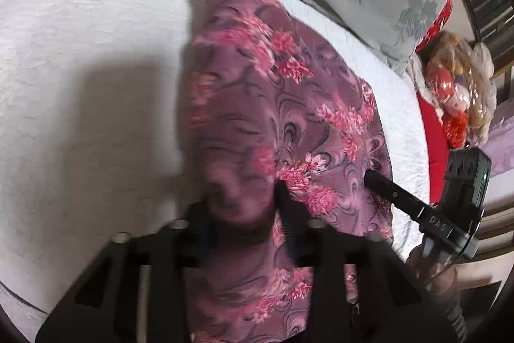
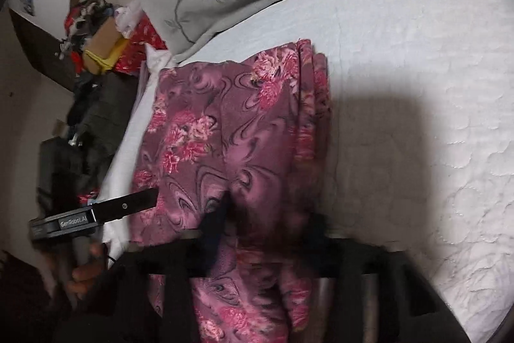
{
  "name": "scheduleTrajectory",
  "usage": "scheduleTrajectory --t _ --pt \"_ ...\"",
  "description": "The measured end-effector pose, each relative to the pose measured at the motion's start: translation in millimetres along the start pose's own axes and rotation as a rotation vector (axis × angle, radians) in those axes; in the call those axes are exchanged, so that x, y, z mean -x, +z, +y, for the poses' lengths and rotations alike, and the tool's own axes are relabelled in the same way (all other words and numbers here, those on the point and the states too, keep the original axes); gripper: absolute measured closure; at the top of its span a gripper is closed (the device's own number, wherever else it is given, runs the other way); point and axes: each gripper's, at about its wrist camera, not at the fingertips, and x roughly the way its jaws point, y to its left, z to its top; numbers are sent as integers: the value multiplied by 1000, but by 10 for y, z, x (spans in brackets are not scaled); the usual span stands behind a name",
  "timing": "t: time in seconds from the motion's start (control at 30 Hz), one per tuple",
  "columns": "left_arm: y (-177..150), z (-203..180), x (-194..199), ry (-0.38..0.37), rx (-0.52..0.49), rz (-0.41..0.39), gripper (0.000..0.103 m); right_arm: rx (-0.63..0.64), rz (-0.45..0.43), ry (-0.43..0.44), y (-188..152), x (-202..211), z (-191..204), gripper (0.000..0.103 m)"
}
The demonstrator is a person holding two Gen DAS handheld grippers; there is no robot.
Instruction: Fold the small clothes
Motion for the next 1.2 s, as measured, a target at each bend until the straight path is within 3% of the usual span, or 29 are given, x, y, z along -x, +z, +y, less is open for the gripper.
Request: scheduleTrajectory --t 0.13,0.4,0.53,0.67,0.8,0.87,0.93,1.0,1.07,1.2 --pt "10 82 135 -19 20 -19 84 58 -45 -36 -30 143 211 83" --pt "41 216 559 -20 41 -93 84 81 -81 22 48 267 582 88" --pt "92 320 556 4 45 -89 84 90 -79 26 55 191 719 88" --pt "92 514 321 42 80 -35 81 80 -45 -13 23 -31 690 88" --pt "97 668 200 20 118 -31 67 82 -2 -95 -4 -289 550 86" --pt "98 669 208 40 95 -36 58 109 11 -129 -5 -333 511 77" --pt "99 667 210 86 66 -46 41 142 16 -158 26 -324 469 67" --pt "87 713 192 100 57 -52 35 165 25 -167 42 -295 433 62" --pt "60 786 203 87 79 -50 33 191 35 -190 49 -237 369 56" --pt "-19 872 347 89 150 -51 34 200 72 -242 33 -81 297 54"
